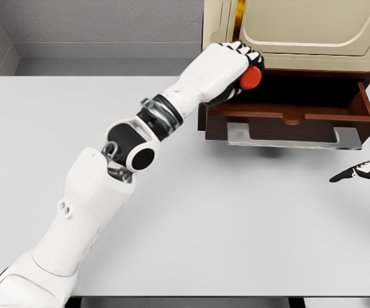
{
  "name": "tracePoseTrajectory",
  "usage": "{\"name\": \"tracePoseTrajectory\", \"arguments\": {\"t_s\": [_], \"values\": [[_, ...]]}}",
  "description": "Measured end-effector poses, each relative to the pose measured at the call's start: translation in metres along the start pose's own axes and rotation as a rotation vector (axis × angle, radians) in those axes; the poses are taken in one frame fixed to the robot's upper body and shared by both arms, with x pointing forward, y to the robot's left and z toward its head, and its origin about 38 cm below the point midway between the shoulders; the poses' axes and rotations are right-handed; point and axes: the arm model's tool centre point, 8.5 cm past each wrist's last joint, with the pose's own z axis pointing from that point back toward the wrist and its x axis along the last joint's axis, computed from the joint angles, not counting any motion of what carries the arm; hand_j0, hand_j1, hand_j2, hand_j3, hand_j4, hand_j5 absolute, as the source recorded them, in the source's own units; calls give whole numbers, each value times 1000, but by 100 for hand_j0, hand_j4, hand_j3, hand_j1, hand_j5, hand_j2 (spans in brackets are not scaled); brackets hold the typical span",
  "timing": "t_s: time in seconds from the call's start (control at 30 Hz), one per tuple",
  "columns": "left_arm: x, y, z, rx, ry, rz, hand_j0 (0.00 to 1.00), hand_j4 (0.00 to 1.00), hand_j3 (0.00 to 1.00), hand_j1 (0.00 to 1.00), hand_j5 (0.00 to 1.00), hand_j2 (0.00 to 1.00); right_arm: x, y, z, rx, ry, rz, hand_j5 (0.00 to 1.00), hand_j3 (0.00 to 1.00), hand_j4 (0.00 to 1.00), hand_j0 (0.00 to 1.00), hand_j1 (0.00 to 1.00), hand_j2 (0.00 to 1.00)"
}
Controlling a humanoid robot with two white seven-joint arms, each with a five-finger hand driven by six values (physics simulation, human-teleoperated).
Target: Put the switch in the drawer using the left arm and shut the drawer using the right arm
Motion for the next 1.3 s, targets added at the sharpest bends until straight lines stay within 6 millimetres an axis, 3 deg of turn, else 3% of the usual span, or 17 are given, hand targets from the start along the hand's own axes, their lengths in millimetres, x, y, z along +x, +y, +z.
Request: {"name": "tracePoseTrajectory", "arguments": {"t_s": [0.17, 0.23, 0.3, 0.83, 1.03, 1.3], "values": [[4, -6, -3, -25, -7, -30, 29, 29, 29, 29, 29, 29, 0, 0, 0, 1, 0, -2, 92, 92, 92, 92, 92, 92], [4, -8, -4, -30, -8, -38, 49, 49, 49, 49, 49, 49, 0, 1, 0, 1, 0, -2, 91, 91, 91, 91, 91, 91], [3, -10, -5, -37, -5, -43, 63, 63, 63, 63, 63, 63, 0, 1, 0, 1, 0, -3, 90, 90, 90, 90, 90, 90], [3, -14, -5, -53, 3, -88, 73, 73, 73, 73, 73, 73, -1, 2, 0, 5, 0, -6, 66, 66, 66, 66, 66, 66], [6, -16, -6, -58, -4, -92, 84, 84, 84, 84, 84, 84, -1, 3, -1, 5, 0, -8, 66, 66, 66, 66, 66, 66], [10, -16, -6, -55, -13, -102, 90, 90, 90, 90, 90, 90, -1, 3, -1, 3, 0, -12, 67, 67, 67, 67, 67, 67]]}}
